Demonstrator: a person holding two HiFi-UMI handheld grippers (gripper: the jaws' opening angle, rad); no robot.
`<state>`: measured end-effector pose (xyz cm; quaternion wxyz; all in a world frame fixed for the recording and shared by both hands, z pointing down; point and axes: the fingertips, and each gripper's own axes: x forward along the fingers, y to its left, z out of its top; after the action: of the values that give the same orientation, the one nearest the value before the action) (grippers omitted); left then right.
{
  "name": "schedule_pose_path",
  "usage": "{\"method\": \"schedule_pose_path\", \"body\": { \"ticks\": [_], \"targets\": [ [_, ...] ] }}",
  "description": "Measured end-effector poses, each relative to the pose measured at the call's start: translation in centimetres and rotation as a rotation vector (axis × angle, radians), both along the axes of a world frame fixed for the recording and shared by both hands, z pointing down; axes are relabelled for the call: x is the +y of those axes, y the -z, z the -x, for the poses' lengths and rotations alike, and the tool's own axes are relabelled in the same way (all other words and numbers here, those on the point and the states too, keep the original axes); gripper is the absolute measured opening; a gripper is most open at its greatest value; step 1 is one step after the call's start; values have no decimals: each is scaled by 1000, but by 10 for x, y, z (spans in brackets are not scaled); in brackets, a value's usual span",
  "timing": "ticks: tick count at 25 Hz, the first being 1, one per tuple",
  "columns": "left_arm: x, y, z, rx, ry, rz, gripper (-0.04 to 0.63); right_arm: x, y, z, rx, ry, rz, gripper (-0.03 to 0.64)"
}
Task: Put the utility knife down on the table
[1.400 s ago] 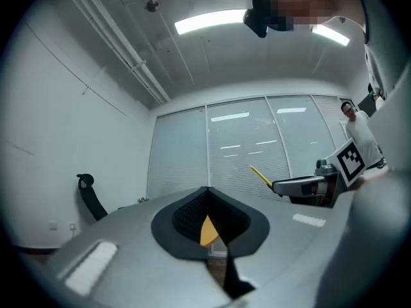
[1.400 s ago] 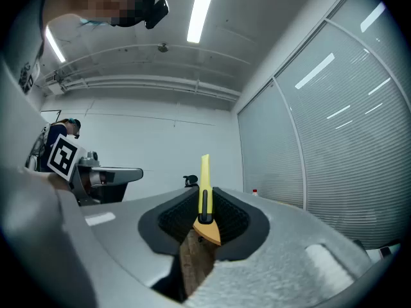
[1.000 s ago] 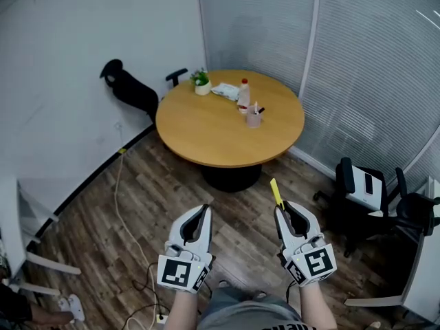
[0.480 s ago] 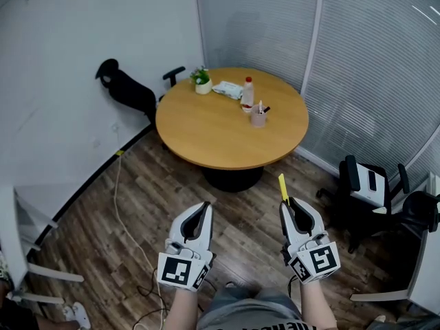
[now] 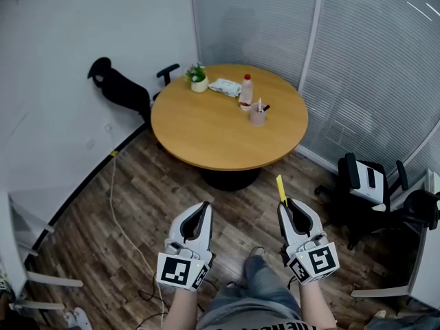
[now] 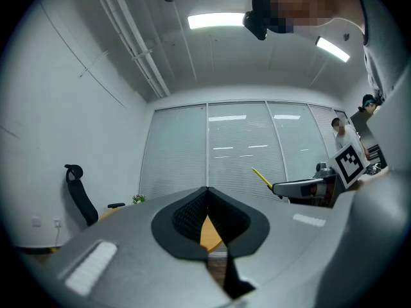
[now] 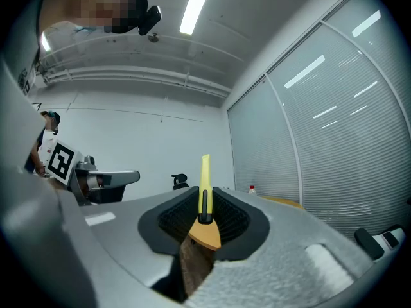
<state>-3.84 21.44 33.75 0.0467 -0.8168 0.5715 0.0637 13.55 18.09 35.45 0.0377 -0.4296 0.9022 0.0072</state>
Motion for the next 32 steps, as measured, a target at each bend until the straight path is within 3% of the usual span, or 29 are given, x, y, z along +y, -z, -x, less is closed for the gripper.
{"method": "schedule_pose_path", "body": {
  "ticks": [16, 32],
  "targets": [
    [-85, 10, 29, 3, 66, -37, 9, -105, 9, 23, -14, 54, -17, 66],
    [-202, 26, 24, 2, 135, -61, 9, -234, 24, 26, -26, 141, -34, 66]
  ]
}}
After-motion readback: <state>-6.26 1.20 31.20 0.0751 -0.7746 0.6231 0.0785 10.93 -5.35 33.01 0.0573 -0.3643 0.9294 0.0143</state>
